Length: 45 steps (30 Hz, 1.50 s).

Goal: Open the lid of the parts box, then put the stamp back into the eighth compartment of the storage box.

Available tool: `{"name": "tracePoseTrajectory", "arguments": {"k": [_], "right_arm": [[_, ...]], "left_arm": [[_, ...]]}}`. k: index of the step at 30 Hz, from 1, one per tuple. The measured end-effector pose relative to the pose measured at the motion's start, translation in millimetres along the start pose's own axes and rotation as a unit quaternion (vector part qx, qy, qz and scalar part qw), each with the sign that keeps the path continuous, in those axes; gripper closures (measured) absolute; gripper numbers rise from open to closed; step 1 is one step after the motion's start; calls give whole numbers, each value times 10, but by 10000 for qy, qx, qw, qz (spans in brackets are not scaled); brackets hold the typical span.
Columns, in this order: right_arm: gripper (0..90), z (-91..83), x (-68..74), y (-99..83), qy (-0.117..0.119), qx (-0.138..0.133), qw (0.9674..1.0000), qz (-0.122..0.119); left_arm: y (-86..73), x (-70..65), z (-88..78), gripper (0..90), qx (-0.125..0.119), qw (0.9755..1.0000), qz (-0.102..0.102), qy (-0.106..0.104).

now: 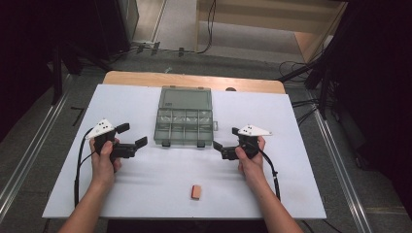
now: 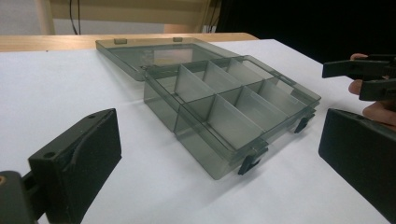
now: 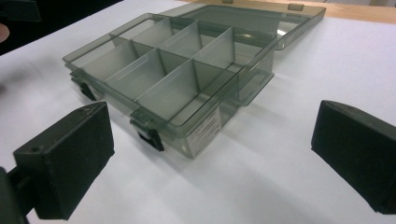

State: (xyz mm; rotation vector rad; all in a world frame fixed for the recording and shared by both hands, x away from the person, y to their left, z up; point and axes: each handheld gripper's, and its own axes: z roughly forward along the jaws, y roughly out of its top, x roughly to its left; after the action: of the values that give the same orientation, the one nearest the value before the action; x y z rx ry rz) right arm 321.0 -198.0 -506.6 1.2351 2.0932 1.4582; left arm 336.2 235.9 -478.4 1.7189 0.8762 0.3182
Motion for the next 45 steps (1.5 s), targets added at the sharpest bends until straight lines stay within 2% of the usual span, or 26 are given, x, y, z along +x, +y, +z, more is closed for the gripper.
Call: {"name": "tracePoseTrajectory", "arguments": {"k": [6,14,19,25,28,34,42,45], "right_arm": [[0,-83,83,-54,68,13,9999,-82],[0,-183,174,-116,271,19,9996,-96],[0,-234,228,-138,425,56,9990,-139],[0,-322,321,-128,603,101,9979,-227],[0,-357,384,-130,762,227,9962,-349],[0,-380,538,-147,934,447,9927,-618],[0,-348,694,-132,1084,655,9883,-855],[0,-331,729,-128,1224,796,9852,-897]], "left_arm": [[-30,-45,-111,0,-47,10000,43,5],[-144,-61,-286,0,-50,10000,-30,54],[-214,-50,-427,0,-11,9999,43,130],[-235,-34,-597,0,-138,9997,55,191],[-235,-35,-673,0,-187,9995,103,234],[-296,-45,-793,0,-249,9993,52,264],[-338,-35,-842,0,-281,9991,32,301],[-340,-29,-838,0,-298,9991,38,287]]}}
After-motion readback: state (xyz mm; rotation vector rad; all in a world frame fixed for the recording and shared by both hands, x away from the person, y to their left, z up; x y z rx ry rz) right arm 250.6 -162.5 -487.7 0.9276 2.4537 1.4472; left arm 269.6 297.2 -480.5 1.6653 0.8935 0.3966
